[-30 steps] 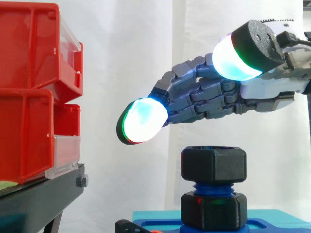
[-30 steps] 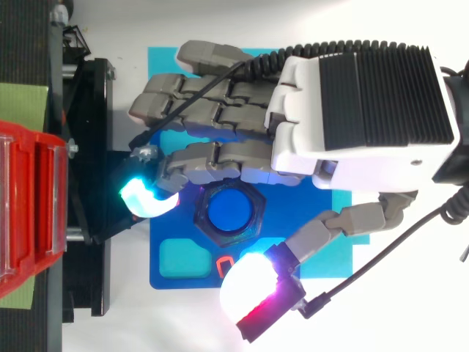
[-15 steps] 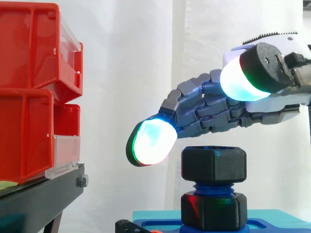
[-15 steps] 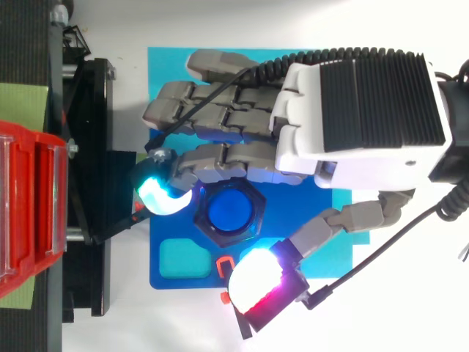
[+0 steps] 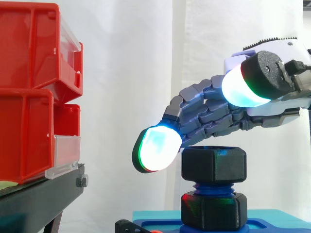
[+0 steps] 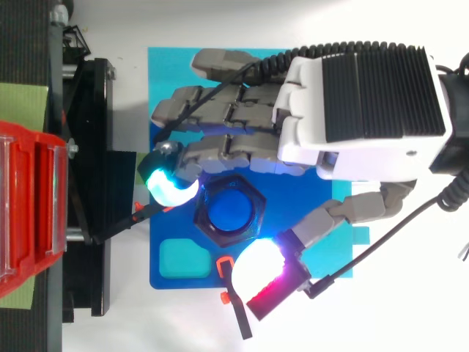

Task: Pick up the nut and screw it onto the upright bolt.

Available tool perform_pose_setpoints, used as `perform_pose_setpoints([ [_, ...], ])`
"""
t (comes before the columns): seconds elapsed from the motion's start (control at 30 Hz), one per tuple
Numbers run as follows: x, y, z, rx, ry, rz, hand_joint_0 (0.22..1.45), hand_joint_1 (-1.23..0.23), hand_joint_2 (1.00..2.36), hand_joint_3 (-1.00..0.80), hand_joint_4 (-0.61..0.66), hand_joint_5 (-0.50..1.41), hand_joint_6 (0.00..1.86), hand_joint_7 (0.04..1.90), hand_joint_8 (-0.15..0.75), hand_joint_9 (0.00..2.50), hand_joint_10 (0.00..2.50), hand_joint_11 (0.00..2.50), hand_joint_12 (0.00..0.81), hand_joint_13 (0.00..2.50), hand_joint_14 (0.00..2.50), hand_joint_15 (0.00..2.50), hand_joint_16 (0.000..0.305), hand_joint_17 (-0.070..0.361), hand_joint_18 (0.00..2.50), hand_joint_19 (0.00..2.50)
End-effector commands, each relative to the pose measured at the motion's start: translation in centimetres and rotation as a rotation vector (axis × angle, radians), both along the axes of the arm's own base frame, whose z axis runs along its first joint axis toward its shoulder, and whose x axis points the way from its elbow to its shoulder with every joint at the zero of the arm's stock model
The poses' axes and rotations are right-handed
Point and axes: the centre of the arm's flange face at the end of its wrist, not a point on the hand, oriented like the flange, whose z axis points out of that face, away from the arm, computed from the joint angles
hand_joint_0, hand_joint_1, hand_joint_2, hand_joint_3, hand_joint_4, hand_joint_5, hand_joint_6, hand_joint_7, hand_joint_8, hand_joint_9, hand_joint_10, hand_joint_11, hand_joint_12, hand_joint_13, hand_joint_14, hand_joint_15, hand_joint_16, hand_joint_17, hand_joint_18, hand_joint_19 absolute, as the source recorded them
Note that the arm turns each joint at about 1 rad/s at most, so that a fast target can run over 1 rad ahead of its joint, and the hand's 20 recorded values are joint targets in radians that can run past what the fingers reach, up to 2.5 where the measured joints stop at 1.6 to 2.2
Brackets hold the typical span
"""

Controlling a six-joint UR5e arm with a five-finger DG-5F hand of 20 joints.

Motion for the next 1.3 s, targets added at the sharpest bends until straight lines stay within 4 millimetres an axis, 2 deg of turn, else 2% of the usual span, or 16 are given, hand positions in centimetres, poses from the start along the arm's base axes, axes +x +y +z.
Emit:
perform_pose_setpoints([
  [0.0, 0.0, -0.4, 0.0, 0.0, -0.001, -0.004, 0.45, -0.36, 1.0, -0.5, 0.22, -0.16, 0.5, 0.71, 0.277, 0.3, 0.0, 0.0, 0.256, 0.37, 0.0, 0.0, 0.029, 0.066, 0.13, 0.0],
  [0.17, -0.1, -1.0, 0.0, 0.0, 0.002, -0.001, 0.47, -0.37, 1.0, -0.5, 0.25, -0.12, 0.5, 0.8, 0.268, 0.48, 0.0, 0.0, 0.233, 0.49, 0.0, 0.0, 0.023, 0.052, 0.2, 0.0],
  [0.27, -0.1, -1.2, 0.0, 0.0, -0.001, 0.001, 0.47, -0.37, 1.0, -0.5, 0.28, -0.1, 0.5, 0.94, 0.266, 0.52, 0.0, 0.0, 0.232, 0.52, 0.0, 0.0, 0.022, 0.05, 0.22, 0.0],
  [0.3, -0.1, -1.4, 0.0, 0.0, -0.001, -0.001, 0.47, -0.37, 1.0, -0.5, 0.27, -0.09, 0.5, 1.04, 0.267, 0.53, 0.0, 0.0, 0.232, 0.52, 0.0, 0.0, 0.022, 0.05, 0.22, 0.0],
  [0.4, -0.1, -1.8, 0.1, -0.001, -0.007, -0.005, 0.47, -0.37, 1.0, -0.5, 0.25, -0.08, 0.5, 1.15, 0.273, 0.54, 0.0, 0.0, 0.231, 0.53, 0.0, 0.0, 0.022, 0.049, 0.23, 0.0],
  [0.63, -0.1, -2.7, 0.2, -0.014, -0.024, -0.013, 0.48, -0.37, 1.0, -0.5, 0.23, -0.04, 0.5, 1.34, 0.281, 0.62, 0.0, 0.0, 0.232, 0.61, 0.0, 0.0, 0.021, 0.047, 0.27, 0.0],
  [0.7, -0.1, -3.1, 0.2, -0.022, -0.024, -0.016, 0.48, -0.37, 1.0, -0.5, 0.24, -0.01, 0.5, 1.41, 0.284, 0.72, 0.0, 0.0, 0.232, 0.64, 0.0, 0.0, 0.02, 0.046, 0.3, 0.0],
  [0.8, -0.3, -4.2, 0.3, -0.026, -0.026, -0.02, 0.49, -0.36, 1.0, -0.5, 0.22, 0.02, 0.54, 1.38, 0.278, 1.01, 0.0, 0.0, 0.241, 0.79, 0.0, 0.0, 0.019, 0.042, 0.39, 0.0],
  [0.9, -0.5, -4.8, 0.0, -0.036, -0.021, -0.019, 0.5, -0.36, 1.0, -0.5, 0.13, 0.05, 0.56, 1.34, 0.26, 1.3, 0.0, 0.0, 0.212, 0.94, 0.0, 0.0, 0.016, 0.035, 0.54, 0.0],
  [1.0, -0.6, -5.4, -0.3, -0.04, -0.03, -0.013, 0.51, -0.36, 1.0, -0.5, 0.07, 0.06, 0.64, 1.2, 0.231, 1.65, 0.0, 0.0, 0.174, 1.16, 0.0, 0.0, 0.011, 0.025, 0.75, 0.0],
  [1.13, -0.6, -5.9, -0.3, -0.039, -0.04, 0.002, 0.51, -0.36, 1.0, -0.5, 0.07, 0.06, 0.64, 1.19, 0.231, 1.74, 0.0, 0.07, 0.18, 1.22, 0.0, 0.0, 0.01, 0.023, 0.82, 0.0],
  [1.27, -0.4, -6.0, 0.0, -0.038, -0.063, 0.009, 0.51, -0.36, 1.0, -0.5, 0.14, 0.05, 0.5, 1.41, 0.28, 1.6, 0.0, 0.07, 0.21, 1.14, 0.0, 0.0, 0.013, 0.03, 0.68, 0.0],
])
